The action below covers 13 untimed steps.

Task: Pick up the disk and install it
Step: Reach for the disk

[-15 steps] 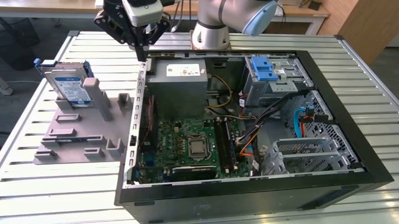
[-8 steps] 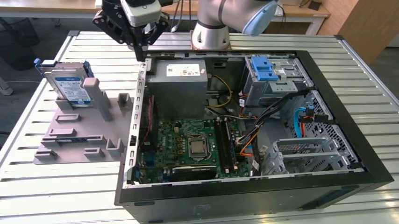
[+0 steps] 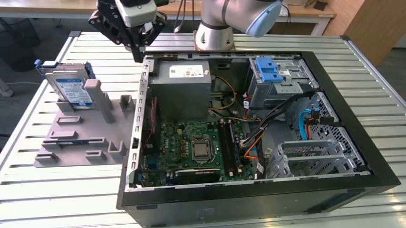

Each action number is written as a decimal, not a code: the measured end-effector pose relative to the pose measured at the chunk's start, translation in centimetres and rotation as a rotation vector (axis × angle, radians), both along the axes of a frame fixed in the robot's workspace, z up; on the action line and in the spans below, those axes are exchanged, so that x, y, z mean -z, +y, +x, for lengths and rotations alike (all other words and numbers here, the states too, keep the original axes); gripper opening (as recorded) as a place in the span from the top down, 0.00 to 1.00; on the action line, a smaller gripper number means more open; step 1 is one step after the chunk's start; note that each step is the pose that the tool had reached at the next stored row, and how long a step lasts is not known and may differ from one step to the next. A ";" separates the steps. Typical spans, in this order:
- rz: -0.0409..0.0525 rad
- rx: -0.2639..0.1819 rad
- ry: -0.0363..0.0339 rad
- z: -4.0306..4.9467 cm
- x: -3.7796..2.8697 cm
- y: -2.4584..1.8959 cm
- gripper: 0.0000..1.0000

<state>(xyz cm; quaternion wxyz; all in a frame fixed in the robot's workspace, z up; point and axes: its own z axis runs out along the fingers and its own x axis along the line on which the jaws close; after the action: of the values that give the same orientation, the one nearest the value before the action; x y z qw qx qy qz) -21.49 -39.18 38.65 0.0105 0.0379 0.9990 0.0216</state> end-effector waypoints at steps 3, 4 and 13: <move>0.0000 0.000 0.0000 -0.54 0.03 0.03 0.89; 0.0001 0.000 0.0000 -0.72 0.04 0.04 0.89; 0.0001 0.000 0.0006 -1.88 0.11 0.19 0.89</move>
<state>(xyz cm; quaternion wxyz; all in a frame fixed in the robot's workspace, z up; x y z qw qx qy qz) -23.37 -38.99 38.55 0.0102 0.0379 0.9990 0.0216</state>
